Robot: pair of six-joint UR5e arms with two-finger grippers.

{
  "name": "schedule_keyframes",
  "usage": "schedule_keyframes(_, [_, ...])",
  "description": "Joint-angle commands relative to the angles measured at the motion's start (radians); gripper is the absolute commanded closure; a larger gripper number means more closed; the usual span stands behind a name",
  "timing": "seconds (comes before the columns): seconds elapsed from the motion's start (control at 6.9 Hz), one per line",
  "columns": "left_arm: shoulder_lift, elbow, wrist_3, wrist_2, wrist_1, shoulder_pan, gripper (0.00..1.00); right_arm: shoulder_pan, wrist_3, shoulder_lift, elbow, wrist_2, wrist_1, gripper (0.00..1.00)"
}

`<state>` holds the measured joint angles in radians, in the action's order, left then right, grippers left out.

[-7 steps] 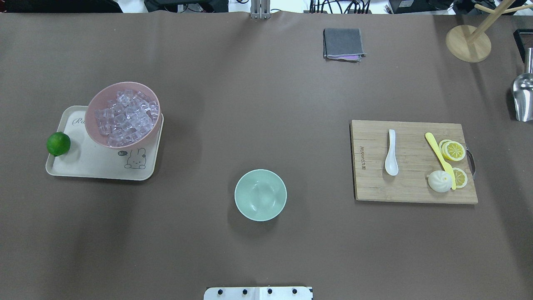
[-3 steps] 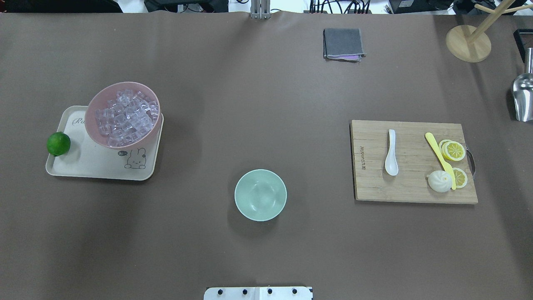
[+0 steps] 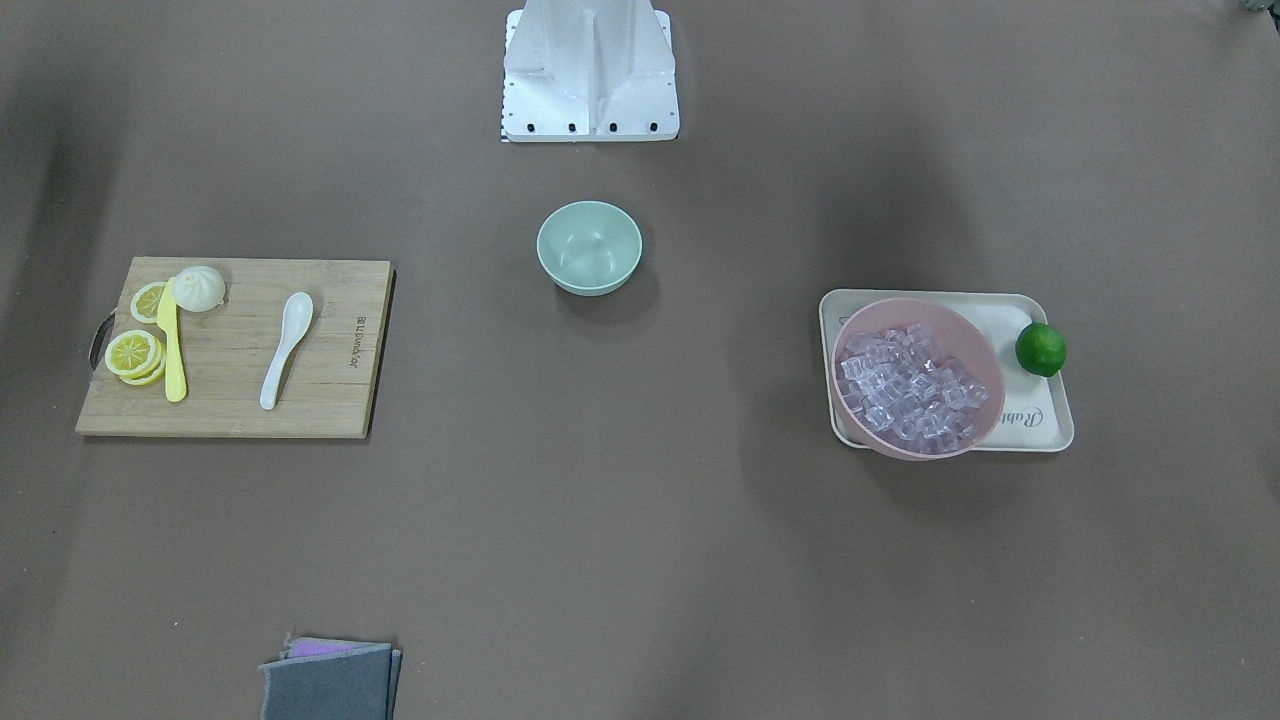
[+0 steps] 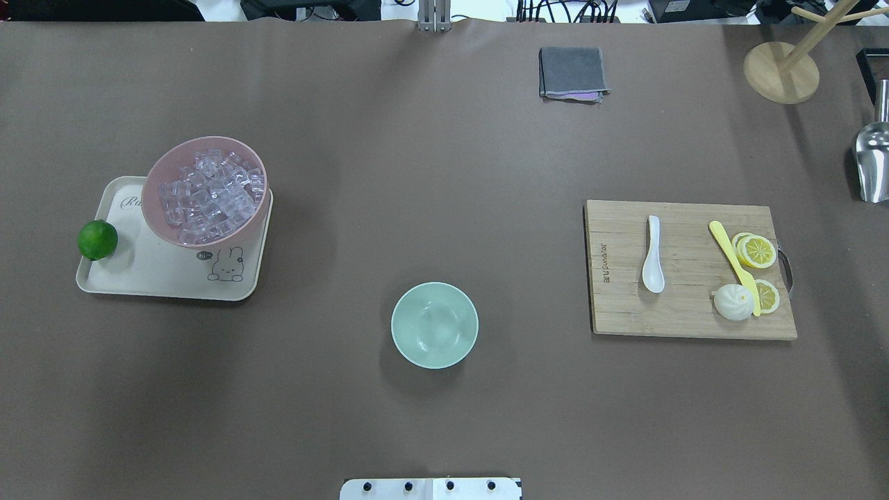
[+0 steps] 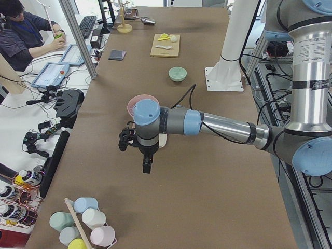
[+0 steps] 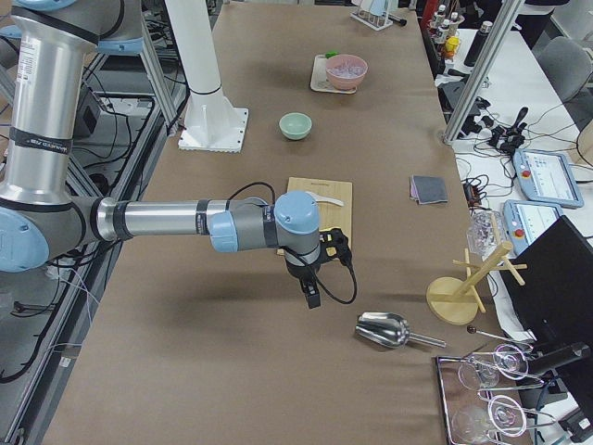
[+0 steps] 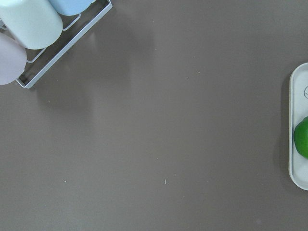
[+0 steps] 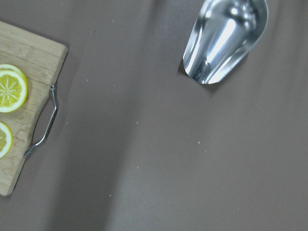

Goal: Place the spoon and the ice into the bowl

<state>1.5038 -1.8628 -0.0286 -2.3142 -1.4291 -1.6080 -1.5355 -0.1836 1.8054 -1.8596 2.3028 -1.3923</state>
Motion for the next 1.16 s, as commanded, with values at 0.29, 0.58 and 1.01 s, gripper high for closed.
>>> schedule_keyframes(0.29, [0.013,0.04,0.05,0.024,-0.373,-0.004,0.02,0.0,0.194,-0.033,-0.016,0.001,0.29,0.0])
schedule_keyframes(0.58, [0.003,0.04,0.079,0.019,-0.45,-0.003,0.02,0.02,0.199,-0.067,-0.015,0.006,0.317,0.0])
schedule_keyframes(1.01, [0.006,0.04,0.084,0.009,-0.575,0.075,0.02,0.2,0.469,-0.127,-0.024,-0.012,0.319,0.0])
